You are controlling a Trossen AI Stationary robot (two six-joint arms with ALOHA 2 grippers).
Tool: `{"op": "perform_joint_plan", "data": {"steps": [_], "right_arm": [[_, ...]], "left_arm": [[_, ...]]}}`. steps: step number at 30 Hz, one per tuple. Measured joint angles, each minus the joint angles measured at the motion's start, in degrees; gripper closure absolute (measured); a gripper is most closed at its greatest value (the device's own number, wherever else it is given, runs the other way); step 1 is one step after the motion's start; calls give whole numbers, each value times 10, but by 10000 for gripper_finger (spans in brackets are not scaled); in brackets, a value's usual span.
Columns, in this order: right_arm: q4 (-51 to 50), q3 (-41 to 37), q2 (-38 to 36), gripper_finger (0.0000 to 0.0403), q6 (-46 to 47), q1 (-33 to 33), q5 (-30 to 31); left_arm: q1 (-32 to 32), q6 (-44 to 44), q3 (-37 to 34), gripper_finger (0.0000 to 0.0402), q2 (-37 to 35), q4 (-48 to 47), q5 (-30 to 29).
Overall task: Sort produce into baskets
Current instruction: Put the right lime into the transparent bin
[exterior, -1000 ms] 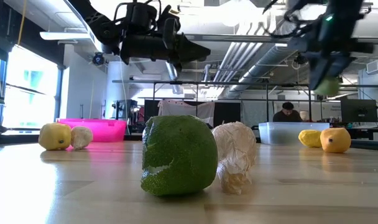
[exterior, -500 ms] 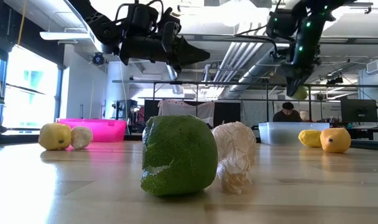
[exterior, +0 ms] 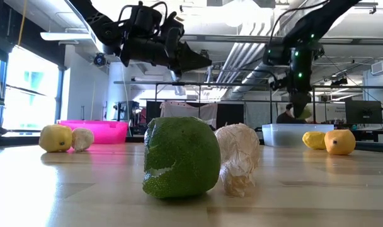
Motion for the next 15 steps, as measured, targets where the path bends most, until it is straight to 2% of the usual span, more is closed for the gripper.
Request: {"op": "perform_joint_plan", "data": {"steps": [5,15], "right_arm": [[17,0,30,301,-35,-10,-8],[17,0,48,294,-64,-28,-84]], "left_arm": [[0,0,0,401,0,-6,-1],[0,0,0,401,0,-7,-1]]}}
